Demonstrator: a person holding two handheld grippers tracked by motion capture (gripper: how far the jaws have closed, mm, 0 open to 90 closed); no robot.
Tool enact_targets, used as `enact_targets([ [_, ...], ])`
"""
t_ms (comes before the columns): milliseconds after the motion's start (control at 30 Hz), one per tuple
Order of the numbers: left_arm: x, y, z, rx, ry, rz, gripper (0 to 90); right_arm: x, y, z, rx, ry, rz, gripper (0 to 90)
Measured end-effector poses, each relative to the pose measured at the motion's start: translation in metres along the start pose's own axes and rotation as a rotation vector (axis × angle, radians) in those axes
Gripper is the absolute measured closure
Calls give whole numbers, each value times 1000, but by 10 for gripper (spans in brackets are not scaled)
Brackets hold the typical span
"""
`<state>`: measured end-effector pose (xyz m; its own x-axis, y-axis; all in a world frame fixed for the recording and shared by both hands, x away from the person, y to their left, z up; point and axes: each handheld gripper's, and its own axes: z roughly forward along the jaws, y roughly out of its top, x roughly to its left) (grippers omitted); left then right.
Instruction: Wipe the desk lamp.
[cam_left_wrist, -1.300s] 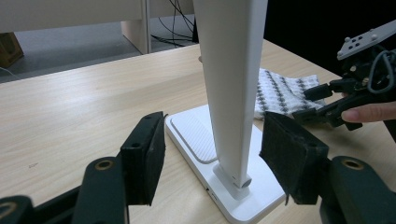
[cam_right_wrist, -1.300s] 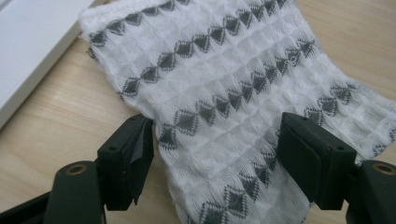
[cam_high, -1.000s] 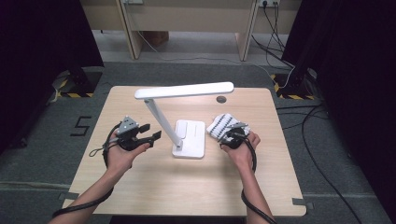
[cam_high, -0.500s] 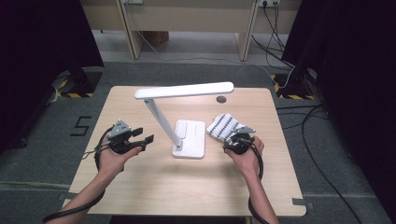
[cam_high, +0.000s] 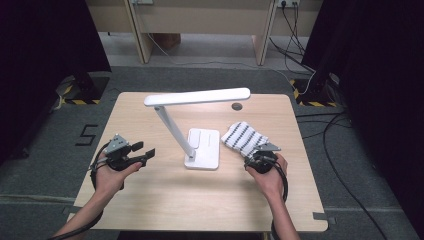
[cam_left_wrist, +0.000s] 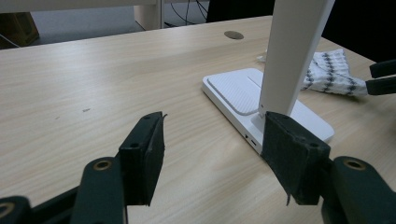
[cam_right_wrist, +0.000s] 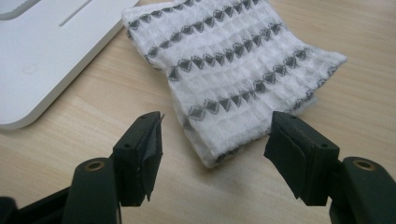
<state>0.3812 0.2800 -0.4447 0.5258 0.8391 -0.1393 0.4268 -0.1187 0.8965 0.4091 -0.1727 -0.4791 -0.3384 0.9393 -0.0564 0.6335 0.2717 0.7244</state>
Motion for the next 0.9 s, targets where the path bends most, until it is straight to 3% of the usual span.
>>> enact_targets([
  [900, 26, -46, -25, 20, 75, -39, 379, -21, -51, -34, -33, -29, 57, 399],
])
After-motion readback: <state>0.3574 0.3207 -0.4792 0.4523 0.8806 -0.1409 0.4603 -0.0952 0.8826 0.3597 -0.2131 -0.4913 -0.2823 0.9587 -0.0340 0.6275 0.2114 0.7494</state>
